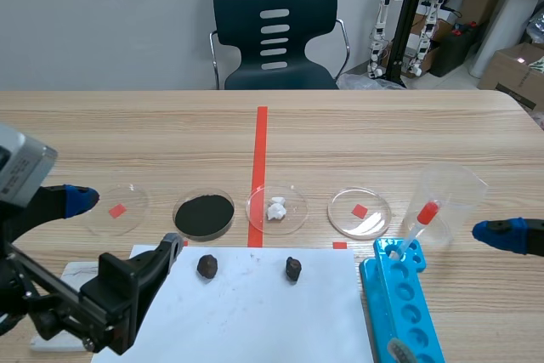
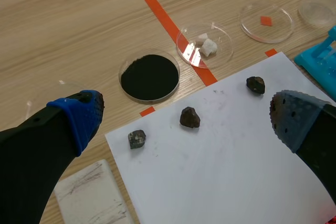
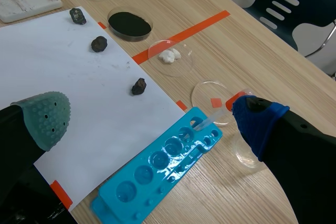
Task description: Return to the home posture
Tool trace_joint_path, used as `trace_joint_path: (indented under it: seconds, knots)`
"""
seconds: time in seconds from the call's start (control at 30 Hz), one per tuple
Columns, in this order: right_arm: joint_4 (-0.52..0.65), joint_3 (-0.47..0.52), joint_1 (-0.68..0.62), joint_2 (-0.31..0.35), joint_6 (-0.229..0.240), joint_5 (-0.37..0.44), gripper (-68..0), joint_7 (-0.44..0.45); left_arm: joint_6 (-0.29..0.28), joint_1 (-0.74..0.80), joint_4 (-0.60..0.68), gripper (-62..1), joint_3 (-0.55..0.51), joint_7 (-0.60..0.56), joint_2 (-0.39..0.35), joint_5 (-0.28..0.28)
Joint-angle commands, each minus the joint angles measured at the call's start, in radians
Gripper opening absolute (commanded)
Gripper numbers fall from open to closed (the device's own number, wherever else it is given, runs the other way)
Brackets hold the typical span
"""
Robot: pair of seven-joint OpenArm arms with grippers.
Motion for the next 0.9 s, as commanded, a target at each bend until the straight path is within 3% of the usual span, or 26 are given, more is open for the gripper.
trace_joint_path:
  seconds: [0.0, 0.17, 0.33, 0.53, 0.87]
  knots:
    - [0.01, 0.009, 0.003, 0.004, 0.0, 0.008, -2.0, 0.012, -0.003, 0.029, 0.024, 1.4, -0.01, -0.039, 0.016, 0.011]
    - [0.01, 0.009, 0.003, 0.004, 0.0, 0.008, -2.0, 0.012, -0.061, 0.125, 0.069, 1.4, -0.076, -0.137, 0.054, 0.043]
    - [0.01, 0.009, 0.003, 0.004, 0.0, 0.008, -2.0, 0.012, -0.078, 0.223, 0.108, 1.4, -0.128, -0.198, 0.096, 0.06]
    - [0.01, 0.009, 0.003, 0.004, 0.0, 0.008, -2.0, 0.012, -0.084, 0.296, 0.114, 1.4, -0.146, -0.201, 0.102, 0.06]
    - [0.01, 0.009, 0.003, 0.004, 0.0, 0.007, -2.0, 0.012, -0.103, 0.289, 0.114, 1.4, -0.146, -0.195, 0.102, 0.058]
